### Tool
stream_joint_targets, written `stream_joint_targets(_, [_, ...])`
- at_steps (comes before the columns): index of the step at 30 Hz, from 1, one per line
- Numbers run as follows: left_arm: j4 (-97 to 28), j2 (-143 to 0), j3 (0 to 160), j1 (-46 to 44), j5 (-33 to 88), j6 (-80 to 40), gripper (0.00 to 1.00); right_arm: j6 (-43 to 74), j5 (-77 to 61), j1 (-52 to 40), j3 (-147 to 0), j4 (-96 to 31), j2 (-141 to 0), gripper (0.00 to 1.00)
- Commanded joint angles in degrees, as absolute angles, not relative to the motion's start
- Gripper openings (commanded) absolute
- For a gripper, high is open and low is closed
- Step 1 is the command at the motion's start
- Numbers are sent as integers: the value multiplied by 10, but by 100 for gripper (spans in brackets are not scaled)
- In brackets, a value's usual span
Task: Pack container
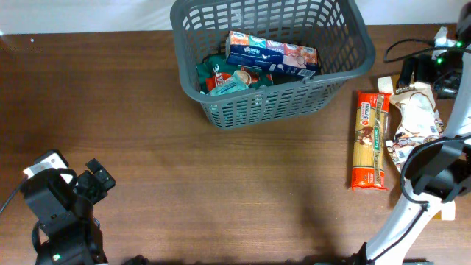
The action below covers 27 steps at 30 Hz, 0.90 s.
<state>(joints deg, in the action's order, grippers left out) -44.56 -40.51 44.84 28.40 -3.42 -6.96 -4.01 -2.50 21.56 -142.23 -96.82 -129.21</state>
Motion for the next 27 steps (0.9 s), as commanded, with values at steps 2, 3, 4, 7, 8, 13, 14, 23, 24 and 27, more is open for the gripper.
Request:
stream_joint_targets(2, [-444, -405, 446, 281, -28, -75, 99, -24, 15, 191, -1395, -973, -1260, 99])
stream_joint_targets(3, [-444, -405, 446, 281, -28, -75, 99, -19, 22, 187, -1386, -973, -1254, 99])
stream_joint_targets(4, [-444, -405, 446, 281, -28, -75, 99, -18, 26, 184, -1375, -973, -1246, 99])
stream_joint_targets(7, [-444, -405, 446, 281, -28, -75, 99, -10, 39, 178, -1345, -973, -1219, 99])
stream_joint_targets(8, [-444, -405, 446, 281, -28, -75, 99, -10, 39, 177, -1334, -974, -1206, 99])
stream_joint_targets(13, [-444, -406, 446, 281, -28, -75, 99, -1, 44, 175, -1292, -973, -1132, 99])
stream_joint_targets(14, [-444, -408, 446, 281, -28, -75, 99, 1, 43, 175, -1283, -973, -1115, 99])
stream_joint_targets(23, [-444, -437, 446, 281, -28, -75, 99, 39, 100, 101, -1171, -969, -964, 99])
stream_joint_targets(24, [-445, -443, 446, 281, -28, -75, 99, 50, 119, 81, -1155, -966, -941, 99])
stream_joint_targets(27, [-446, -449, 446, 281, -28, -75, 99, 66, 150, 48, -1141, -970, -905, 99])
